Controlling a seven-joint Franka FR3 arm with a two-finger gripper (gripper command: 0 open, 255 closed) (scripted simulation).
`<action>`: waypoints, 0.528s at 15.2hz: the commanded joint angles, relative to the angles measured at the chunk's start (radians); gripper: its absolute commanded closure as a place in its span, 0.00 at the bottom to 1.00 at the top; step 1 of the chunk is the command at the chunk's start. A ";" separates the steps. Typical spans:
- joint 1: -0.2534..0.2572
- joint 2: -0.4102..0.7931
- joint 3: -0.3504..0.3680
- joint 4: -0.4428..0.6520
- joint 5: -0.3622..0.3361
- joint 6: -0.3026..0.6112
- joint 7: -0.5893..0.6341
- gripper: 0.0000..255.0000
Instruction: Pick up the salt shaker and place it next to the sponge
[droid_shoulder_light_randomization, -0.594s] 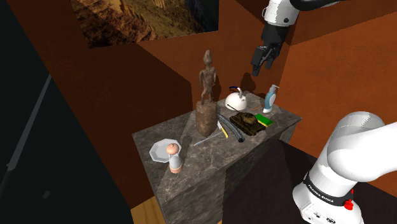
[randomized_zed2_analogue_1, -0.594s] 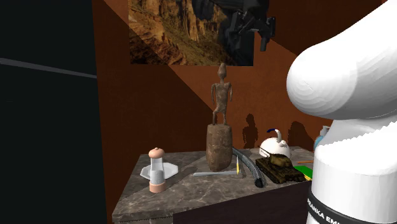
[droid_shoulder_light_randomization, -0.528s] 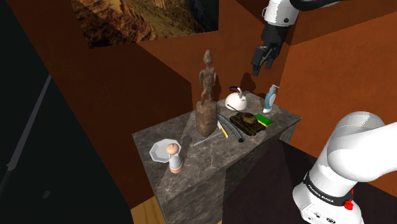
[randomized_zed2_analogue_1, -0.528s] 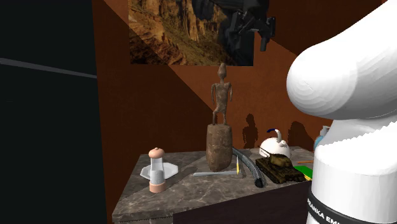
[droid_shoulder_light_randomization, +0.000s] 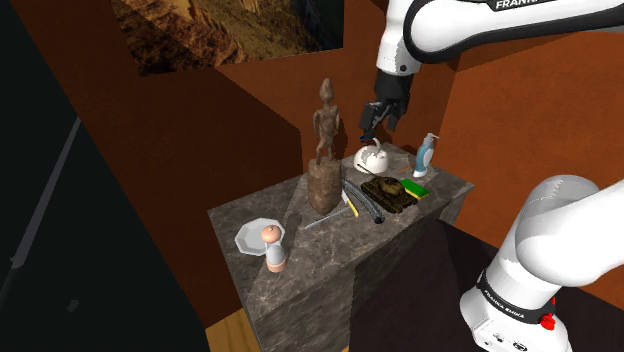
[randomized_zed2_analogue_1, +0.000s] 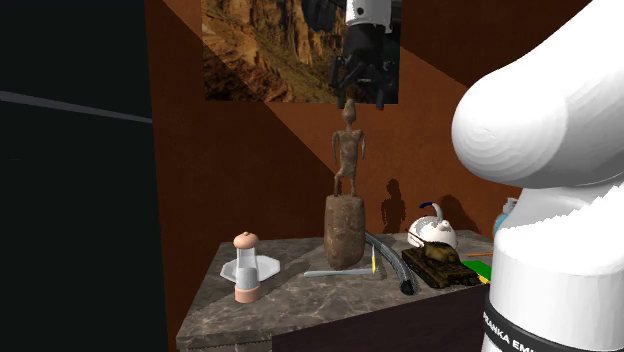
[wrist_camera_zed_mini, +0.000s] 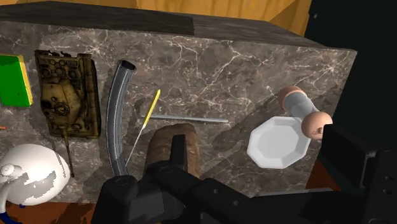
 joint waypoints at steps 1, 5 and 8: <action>0.006 0.049 0.025 -0.018 0.012 0.065 0.037 0.00; 0.016 0.167 0.075 -0.019 0.029 0.175 0.111 0.00; 0.020 0.266 0.112 -0.004 0.033 0.253 0.168 0.00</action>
